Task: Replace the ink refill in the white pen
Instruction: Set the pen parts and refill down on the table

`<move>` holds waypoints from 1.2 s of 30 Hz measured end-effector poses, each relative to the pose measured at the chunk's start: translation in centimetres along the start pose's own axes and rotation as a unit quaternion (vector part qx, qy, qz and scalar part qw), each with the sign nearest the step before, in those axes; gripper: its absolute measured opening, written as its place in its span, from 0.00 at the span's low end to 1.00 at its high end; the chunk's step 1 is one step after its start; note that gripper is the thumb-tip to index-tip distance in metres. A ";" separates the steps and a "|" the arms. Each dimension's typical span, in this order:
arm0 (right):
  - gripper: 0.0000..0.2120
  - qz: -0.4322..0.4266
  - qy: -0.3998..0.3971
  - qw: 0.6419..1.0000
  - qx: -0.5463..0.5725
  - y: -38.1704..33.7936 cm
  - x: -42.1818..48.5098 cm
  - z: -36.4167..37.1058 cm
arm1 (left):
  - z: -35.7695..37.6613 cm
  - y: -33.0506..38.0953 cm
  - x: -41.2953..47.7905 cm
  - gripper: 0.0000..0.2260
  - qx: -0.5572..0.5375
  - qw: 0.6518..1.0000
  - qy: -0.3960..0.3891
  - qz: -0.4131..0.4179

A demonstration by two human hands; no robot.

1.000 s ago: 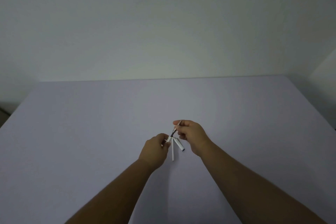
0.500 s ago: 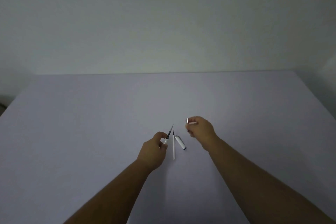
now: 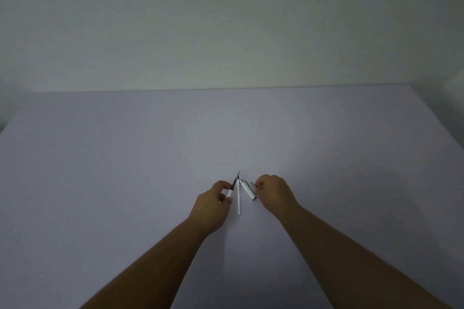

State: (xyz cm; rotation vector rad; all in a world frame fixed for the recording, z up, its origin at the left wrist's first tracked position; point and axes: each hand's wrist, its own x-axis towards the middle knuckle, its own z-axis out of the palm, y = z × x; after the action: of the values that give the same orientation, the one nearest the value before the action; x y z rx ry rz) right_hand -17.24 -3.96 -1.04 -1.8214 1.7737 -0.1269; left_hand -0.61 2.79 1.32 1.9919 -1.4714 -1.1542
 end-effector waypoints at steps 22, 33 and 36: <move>0.06 0.032 -0.139 0.903 0.405 -2.6 -0.8 -3.4 | 0.2 1.8 0.4 0.11 -0.006 1.000 -0.001 0.019; 0.08 0.100 0.024 0.948 0.302 0.1 1.6 -3.7 | 0.1 0.8 0.3 0.13 -0.015 1.000 0.001 -0.012; 0.09 0.094 -0.010 0.982 0.161 1.2 1.2 -2.5 | 0.1 0.7 0.3 0.14 -0.013 1.000 0.005 -0.025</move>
State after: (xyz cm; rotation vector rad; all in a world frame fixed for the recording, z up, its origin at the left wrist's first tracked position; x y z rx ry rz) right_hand -19.29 -5.88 0.06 -1.4154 1.7839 -0.3025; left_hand -1.09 2.28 1.61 2.0238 -1.4027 -1.1766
